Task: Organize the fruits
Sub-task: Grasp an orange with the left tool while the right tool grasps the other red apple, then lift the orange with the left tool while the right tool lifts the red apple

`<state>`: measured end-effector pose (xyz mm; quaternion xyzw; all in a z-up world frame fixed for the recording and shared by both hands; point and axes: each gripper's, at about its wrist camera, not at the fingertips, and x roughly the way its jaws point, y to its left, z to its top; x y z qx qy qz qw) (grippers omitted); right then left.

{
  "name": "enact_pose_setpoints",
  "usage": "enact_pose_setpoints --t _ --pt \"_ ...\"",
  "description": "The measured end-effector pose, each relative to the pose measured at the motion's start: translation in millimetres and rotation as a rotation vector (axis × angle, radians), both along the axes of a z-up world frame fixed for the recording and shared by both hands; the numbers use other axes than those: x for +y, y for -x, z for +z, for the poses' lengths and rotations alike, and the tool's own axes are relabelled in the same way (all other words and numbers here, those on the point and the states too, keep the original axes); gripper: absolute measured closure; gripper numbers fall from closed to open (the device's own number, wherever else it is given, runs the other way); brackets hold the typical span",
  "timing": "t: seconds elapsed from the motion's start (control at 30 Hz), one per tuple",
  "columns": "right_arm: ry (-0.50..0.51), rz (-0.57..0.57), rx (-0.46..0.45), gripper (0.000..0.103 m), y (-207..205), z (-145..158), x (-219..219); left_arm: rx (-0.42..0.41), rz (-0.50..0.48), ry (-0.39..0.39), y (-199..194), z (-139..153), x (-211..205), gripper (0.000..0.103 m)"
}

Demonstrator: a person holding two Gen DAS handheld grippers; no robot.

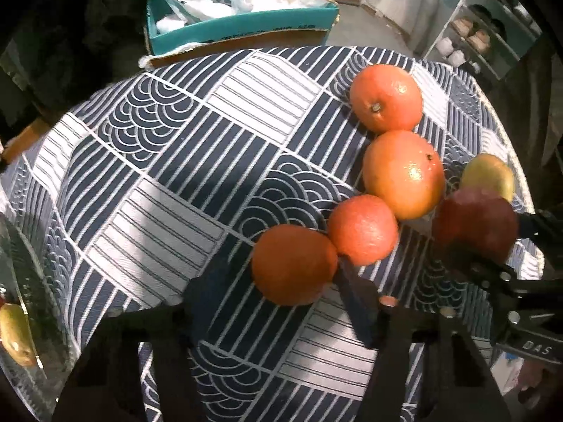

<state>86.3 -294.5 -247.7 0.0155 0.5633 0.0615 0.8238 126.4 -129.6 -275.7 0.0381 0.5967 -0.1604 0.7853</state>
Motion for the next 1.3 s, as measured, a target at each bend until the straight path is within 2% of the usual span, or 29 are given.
enact_pose_setpoints --t 0.03,0.17,0.47,0.9,1.3 --pt "-0.002 -0.001 0.000 0.028 -0.2 0.3 -0.1 0.012 -0.005 0.029 -0.2 0.4 0.2 0.056" --pt "-0.001 0.001 -0.006 0.028 -0.1 3.2 1.4 -0.007 -0.012 -0.011 6.9 3.7 -3.6 0.057" --pt "0.008 0.010 -0.045 0.028 1.5 19.1 8.6 -0.038 0.010 -0.014 19.9 23.6 4.0 0.057" --pt "0.012 0.031 -0.127 0.028 8.6 55.5 23.5 -0.102 0.047 0.041 38.1 73.6 16.8 0.057" --pt "-0.006 0.066 -0.221 0.028 23.2 104.3 39.7 -0.184 0.093 0.076 54.9 124.4 46.0 0.057"
